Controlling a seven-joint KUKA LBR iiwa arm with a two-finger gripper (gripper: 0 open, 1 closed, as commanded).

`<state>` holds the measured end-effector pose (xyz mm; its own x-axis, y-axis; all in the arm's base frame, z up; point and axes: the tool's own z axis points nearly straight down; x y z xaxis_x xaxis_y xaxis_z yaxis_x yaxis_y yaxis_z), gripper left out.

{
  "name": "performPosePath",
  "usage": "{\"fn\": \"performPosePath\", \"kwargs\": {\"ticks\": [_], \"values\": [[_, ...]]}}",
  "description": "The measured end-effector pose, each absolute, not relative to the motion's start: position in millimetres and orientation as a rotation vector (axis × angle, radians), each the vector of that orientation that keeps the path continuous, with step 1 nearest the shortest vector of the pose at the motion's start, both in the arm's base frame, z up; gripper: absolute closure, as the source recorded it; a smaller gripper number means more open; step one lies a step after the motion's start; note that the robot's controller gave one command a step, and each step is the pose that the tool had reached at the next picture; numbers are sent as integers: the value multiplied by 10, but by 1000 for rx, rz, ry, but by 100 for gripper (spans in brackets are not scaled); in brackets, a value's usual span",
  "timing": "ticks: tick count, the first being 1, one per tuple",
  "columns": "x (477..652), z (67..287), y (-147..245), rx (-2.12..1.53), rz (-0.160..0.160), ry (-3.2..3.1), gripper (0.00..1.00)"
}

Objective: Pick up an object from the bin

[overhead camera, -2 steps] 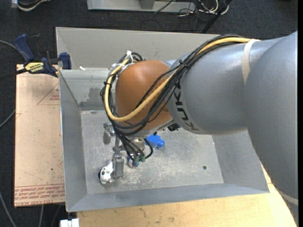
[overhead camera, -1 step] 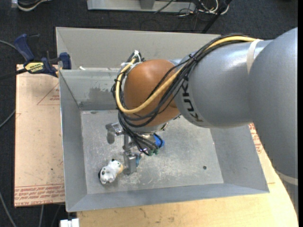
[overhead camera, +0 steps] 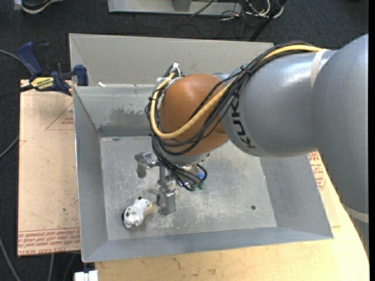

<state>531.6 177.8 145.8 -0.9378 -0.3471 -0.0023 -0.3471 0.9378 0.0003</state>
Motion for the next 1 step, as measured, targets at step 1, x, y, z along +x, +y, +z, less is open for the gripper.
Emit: {"fn": "performPosePath", "kwargs": {"ticks": [1], "values": [[5232, 1095, 1678, -821, 2, 3029, 0]]}}
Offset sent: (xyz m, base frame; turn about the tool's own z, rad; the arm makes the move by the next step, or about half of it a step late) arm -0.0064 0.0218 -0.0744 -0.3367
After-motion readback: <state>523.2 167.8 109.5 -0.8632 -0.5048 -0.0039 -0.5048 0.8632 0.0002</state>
